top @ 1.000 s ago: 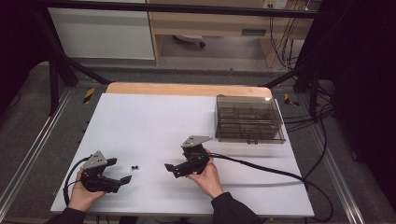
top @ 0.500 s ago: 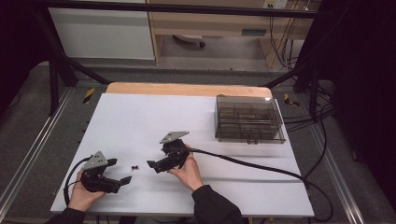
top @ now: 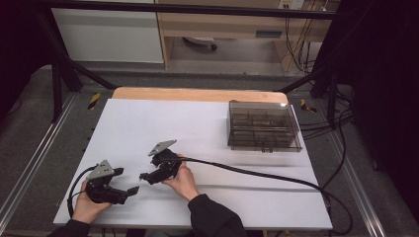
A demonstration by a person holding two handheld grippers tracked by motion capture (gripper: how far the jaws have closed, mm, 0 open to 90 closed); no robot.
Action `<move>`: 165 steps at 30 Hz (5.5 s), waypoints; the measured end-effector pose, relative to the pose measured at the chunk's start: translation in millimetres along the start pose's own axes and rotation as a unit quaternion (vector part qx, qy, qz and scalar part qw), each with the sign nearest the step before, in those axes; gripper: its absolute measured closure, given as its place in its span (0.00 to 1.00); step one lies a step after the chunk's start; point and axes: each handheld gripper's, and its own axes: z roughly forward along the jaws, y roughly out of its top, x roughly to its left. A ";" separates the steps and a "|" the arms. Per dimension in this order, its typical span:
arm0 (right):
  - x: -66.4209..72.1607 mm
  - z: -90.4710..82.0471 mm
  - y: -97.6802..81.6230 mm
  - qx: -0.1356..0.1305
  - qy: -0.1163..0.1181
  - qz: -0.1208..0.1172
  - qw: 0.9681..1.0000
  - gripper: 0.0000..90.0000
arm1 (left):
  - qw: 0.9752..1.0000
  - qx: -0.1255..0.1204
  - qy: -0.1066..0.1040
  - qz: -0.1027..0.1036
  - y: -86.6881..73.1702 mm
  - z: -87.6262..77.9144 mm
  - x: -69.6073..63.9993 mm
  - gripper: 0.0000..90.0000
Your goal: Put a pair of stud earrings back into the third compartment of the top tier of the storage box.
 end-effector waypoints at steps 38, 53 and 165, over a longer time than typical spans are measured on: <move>2.4 19.9 -5.1 0.034 0.043 -0.036 0.998 0.87 | 1.000 0.003 0.001 0.004 0.2 1.1 -1.1 0.04; 1.6 17.0 -2.5 0.038 0.042 -0.029 0.998 0.88 | 1.000 0.002 0.002 0.004 0.2 0.4 -0.7 0.04; -161.4 -330.6 -141.4 -0.036 -0.313 0.192 0.929 0.76 | 1.000 0.008 0.008 0.004 0.3 2.5 -2.0 0.04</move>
